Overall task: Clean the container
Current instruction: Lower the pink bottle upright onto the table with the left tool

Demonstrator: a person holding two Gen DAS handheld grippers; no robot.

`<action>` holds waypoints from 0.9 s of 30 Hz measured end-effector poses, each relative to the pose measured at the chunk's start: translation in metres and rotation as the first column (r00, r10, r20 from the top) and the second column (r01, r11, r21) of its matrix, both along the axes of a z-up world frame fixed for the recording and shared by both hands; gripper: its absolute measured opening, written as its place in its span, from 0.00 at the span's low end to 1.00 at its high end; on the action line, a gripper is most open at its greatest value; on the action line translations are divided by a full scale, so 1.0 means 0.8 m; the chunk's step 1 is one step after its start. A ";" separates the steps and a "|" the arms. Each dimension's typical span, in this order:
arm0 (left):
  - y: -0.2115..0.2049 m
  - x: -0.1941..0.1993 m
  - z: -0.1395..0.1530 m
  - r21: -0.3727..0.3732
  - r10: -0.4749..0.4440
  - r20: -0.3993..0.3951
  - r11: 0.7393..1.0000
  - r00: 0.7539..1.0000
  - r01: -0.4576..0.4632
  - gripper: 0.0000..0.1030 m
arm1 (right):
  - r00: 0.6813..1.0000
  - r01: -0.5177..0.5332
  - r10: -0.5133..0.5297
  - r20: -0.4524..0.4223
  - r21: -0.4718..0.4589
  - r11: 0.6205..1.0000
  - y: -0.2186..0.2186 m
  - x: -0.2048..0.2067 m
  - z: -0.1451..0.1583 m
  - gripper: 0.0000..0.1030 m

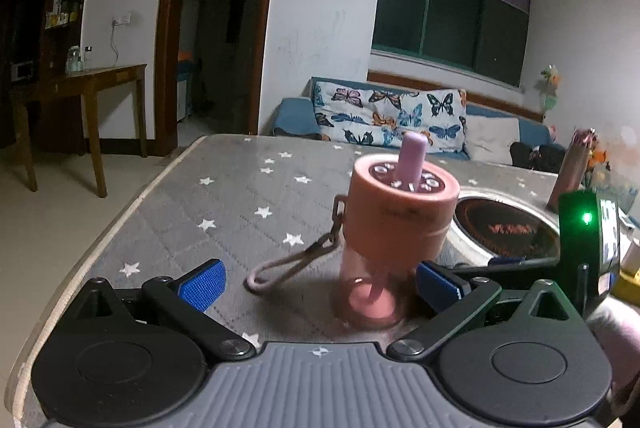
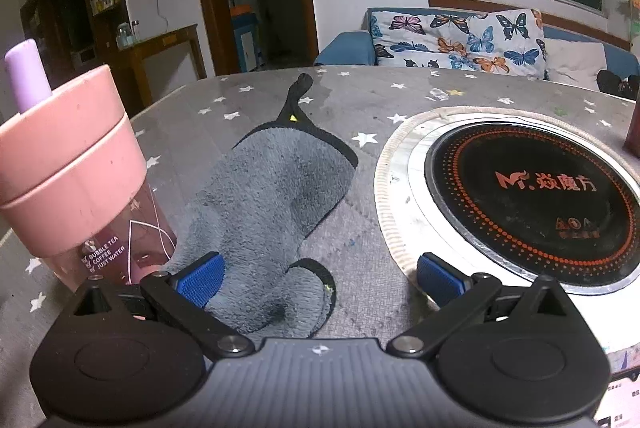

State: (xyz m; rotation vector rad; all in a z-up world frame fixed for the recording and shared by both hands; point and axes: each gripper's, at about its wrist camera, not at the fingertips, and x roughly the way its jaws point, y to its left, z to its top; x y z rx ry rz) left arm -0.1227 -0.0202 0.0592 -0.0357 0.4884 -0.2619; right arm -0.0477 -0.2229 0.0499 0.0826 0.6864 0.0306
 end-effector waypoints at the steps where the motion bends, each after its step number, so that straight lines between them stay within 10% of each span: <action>1: -0.001 -0.001 -0.001 0.006 -0.004 -0.006 1.000 1.000 0.004 1.00 | 1.000 0.000 0.000 -0.001 -0.003 1.000 0.000 0.001 0.000 1.00; 27: -0.016 -0.007 -0.025 0.075 -0.001 -0.074 0.997 0.997 0.007 1.00 | 1.000 -0.002 0.002 -0.006 -0.021 1.000 0.003 0.000 -0.003 1.00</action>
